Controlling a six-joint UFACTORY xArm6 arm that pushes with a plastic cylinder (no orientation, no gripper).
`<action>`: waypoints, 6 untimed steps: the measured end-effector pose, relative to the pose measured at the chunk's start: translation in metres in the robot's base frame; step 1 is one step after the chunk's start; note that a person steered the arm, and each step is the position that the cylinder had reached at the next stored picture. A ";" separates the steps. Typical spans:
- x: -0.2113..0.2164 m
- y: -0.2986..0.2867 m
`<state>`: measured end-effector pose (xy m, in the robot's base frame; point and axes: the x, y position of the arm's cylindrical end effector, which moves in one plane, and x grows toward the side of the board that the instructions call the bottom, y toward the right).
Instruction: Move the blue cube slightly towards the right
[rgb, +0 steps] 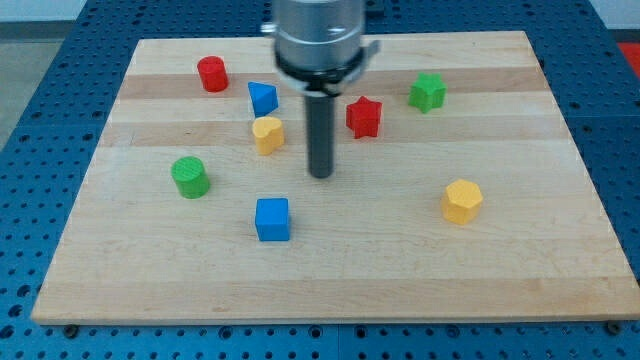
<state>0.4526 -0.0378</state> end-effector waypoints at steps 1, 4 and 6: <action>0.008 -0.042; 0.031 -0.072; 0.070 -0.095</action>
<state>0.5227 -0.1327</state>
